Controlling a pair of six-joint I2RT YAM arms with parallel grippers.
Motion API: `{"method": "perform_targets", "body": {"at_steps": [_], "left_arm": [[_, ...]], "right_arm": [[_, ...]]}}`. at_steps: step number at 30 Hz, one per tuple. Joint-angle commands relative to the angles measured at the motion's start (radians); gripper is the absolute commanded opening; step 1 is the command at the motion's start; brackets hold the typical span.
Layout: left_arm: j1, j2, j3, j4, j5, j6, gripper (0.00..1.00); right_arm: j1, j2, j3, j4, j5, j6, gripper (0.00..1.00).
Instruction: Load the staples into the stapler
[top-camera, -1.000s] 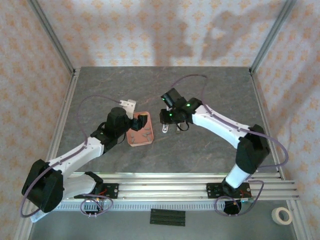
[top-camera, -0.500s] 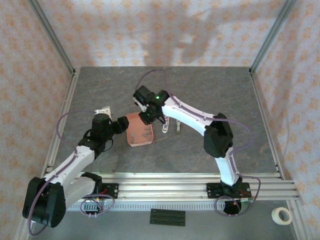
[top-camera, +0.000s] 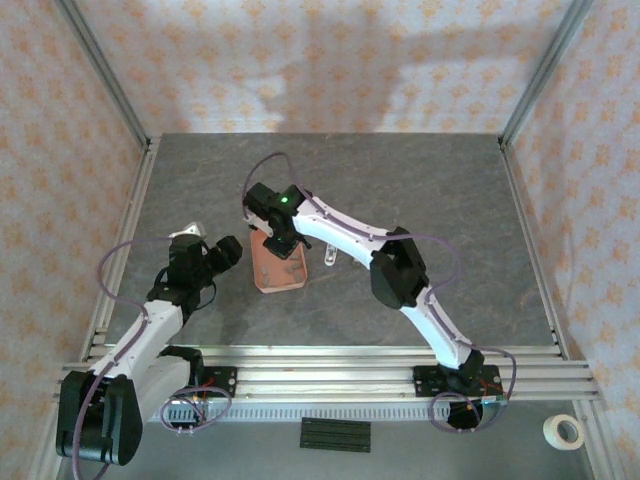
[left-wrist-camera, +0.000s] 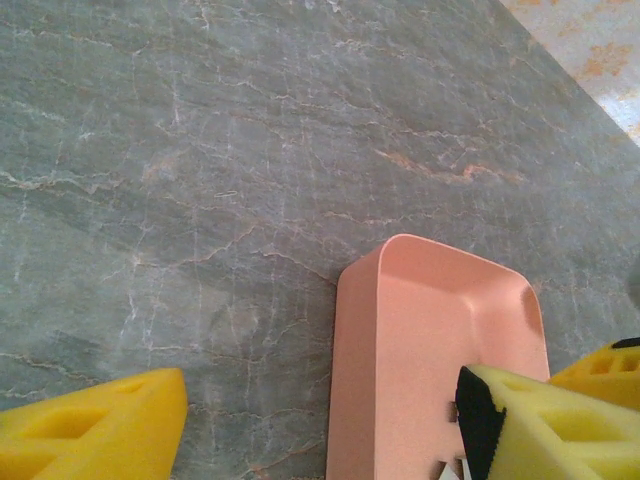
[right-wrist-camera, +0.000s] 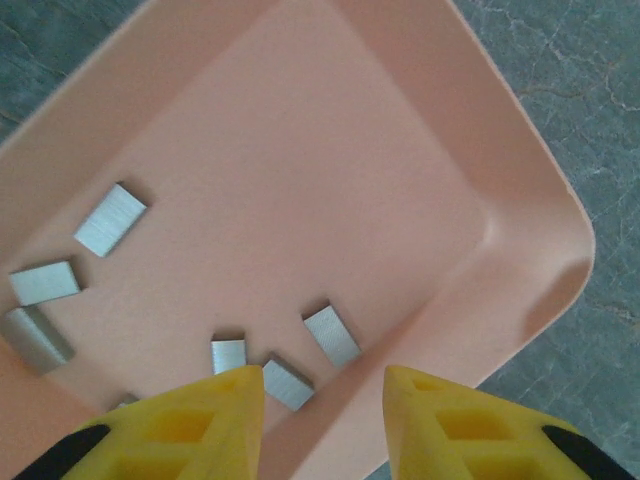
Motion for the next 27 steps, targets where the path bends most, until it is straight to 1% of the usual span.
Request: {"method": "perform_targets", "body": {"at_steps": [1, 9, 18, 27], "left_arm": [[0.011, 0.004, -0.005, -0.006, 0.018, -0.016, 0.73], [0.014, -0.020, 0.013, -0.048, -0.012, 0.007, 0.72], [0.015, -0.029, 0.015, -0.052, -0.018, 0.019, 0.72], [0.014, -0.021, 0.015, -0.050, -0.018, 0.026, 0.72]], "right_arm": [[0.024, 0.054, 0.060, -0.084, 0.078, -0.071, 0.36], [0.027, 0.117, 0.103, -0.108, 0.144, -0.089, 0.37], [0.025, 0.171, 0.155, -0.137, 0.198, -0.092, 0.38], [0.016, 0.203, 0.191, -0.177, 0.162, -0.100, 0.39]]}}
